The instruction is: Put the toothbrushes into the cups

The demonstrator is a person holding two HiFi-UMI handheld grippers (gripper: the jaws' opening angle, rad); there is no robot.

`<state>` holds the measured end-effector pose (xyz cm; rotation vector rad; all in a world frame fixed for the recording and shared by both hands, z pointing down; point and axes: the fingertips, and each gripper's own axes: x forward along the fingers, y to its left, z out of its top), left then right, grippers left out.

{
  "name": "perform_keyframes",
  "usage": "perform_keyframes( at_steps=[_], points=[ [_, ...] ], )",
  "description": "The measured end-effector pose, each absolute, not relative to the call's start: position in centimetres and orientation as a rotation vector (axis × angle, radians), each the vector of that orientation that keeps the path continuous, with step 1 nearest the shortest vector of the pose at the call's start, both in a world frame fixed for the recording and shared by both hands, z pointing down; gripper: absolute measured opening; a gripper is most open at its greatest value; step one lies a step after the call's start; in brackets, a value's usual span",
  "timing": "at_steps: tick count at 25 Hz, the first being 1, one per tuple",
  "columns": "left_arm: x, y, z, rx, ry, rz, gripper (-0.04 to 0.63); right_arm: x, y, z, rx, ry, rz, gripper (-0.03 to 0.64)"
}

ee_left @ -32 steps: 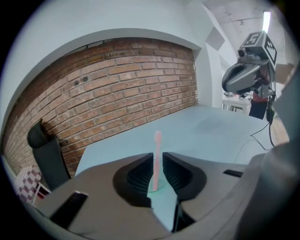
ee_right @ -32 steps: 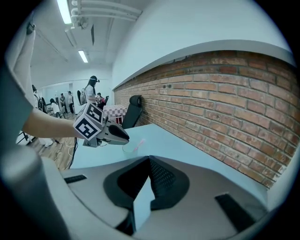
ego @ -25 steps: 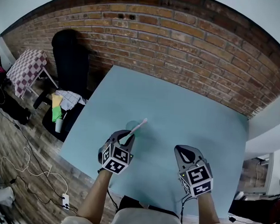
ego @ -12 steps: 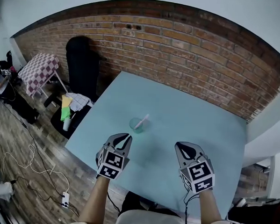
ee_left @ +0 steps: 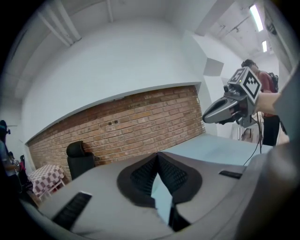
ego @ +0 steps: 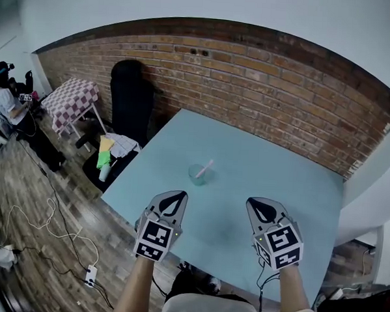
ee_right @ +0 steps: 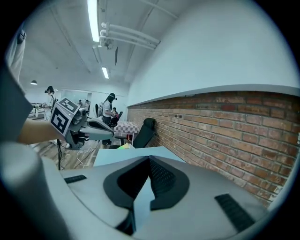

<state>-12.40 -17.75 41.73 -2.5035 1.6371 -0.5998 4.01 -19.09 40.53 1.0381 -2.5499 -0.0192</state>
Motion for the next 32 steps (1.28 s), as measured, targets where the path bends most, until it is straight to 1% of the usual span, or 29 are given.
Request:
perform_keyframes(
  at_steps=[6,12,22,32],
  points=[
    [-11.2,-13.3,37.6,-2.421,1.623,-0.524,0.015,3.8,-16.4,38.4,1.016,-2.598,-0.069,0.006],
    [-10.5,-9.7,35.7,-2.375,1.624,-0.495,0.014,3.6,-13.9,37.3,0.967,-2.626,-0.122,0.006],
    [-9.9,-6.2,35.0,-2.367,1.638,-0.467,0.014,3.9,-10.8,36.2,0.929,-2.626,-0.181,0.006],
    [-9.4,-6.3,35.2,-2.385,1.641,-0.475,0.014,4.3,-10.4,35.9,0.929,-2.628,-0.178,0.008]
  ],
)
